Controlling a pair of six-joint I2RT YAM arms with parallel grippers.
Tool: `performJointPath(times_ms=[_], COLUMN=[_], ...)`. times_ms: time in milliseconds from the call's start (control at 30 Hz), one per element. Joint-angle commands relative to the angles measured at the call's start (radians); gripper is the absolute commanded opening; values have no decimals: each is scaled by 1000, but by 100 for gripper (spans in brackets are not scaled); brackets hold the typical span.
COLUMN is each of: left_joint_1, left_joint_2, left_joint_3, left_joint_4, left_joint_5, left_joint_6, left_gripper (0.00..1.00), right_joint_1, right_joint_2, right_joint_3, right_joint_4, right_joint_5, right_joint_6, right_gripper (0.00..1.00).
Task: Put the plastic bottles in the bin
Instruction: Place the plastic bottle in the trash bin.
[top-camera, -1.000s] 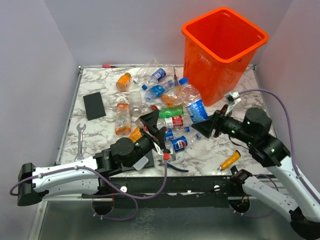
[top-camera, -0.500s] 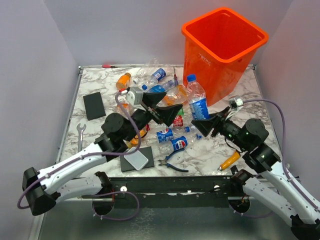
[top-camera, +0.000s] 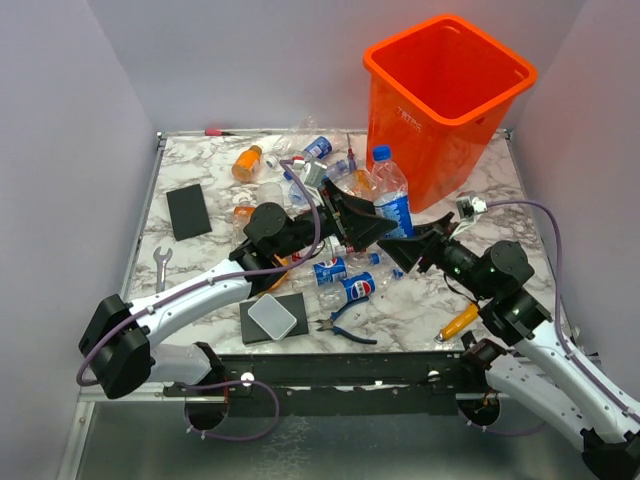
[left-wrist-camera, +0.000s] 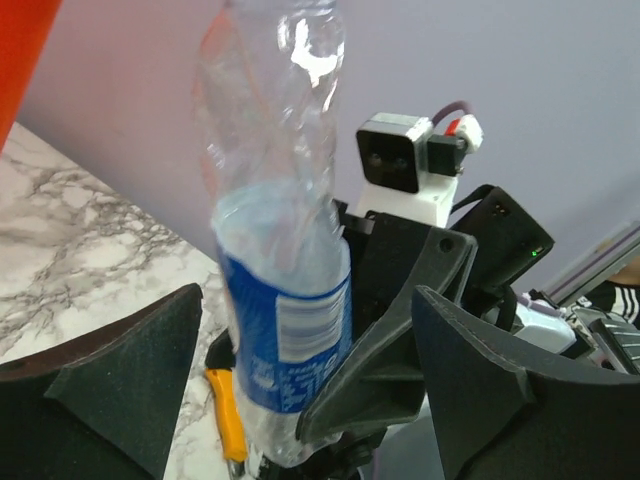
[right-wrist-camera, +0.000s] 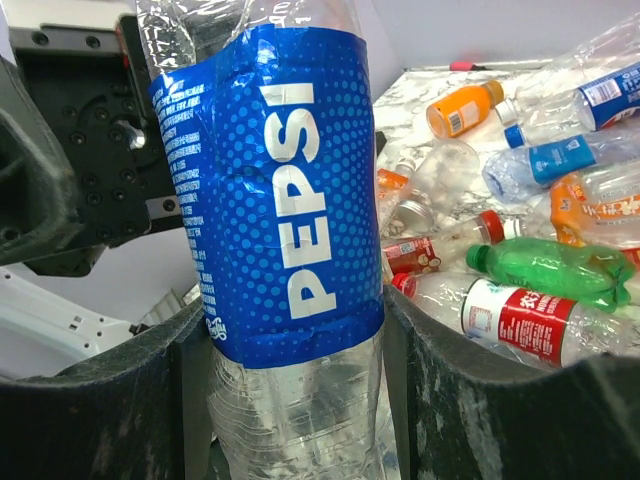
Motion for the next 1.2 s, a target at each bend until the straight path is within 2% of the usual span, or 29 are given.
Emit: performJointPath(times_ms=[0, 133, 300, 367, 500, 567, 667, 767, 833, 867, 967, 1100, 1167], left_joint_1=[2, 3, 1, 0, -3, -6, -6, -5, -5, -6, -4, 7, 10], left_joint_2=[34, 50, 84, 94, 103, 100, 92, 80, 63, 53, 17, -50, -87], left_joint_3=[63, 63, 51, 47, 41, 33, 26, 19, 5, -1, -25, -21, -6], left_joint_4=[64, 65, 65, 65, 67, 67, 67, 67, 67, 67, 60, -30, -116], left_joint_5=[92, 93, 111, 114, 87, 69, 63, 51, 33, 23, -11, -55, -84], left_joint_6=[-50, -47, -54, -56, -42, -24, -3, 16, 33, 43, 84, 192, 285], left_gripper=[79, 65, 62, 64, 83, 85, 76, 60, 48, 44, 38, 36, 36], right_joint_1=[3, 4, 5, 5, 7, 10, 12, 12, 12, 12, 12, 12, 12], right_joint_2=[10, 29, 68, 77, 81, 78, 72, 74, 77, 78, 71, 49, 46], right_joint_3=[-32, -25, 27, 40, 39, 37, 39, 48, 59, 66, 107, 217, 292], right_joint_4=[99, 103, 33, 9, 9, 11, 4, -24, -55, -77, -179, -349, -439], right_joint_5=[-43, -60, -93, -98, -121, -123, -118, -128, -131, -130, -117, -80, -63], right_joint_6=[38, 39, 10, 0, 6, 11, 11, 4, -1, -4, -23, -87, -131], right_gripper=[34, 36, 43, 44, 43, 42, 42, 45, 51, 58, 76, 91, 93])
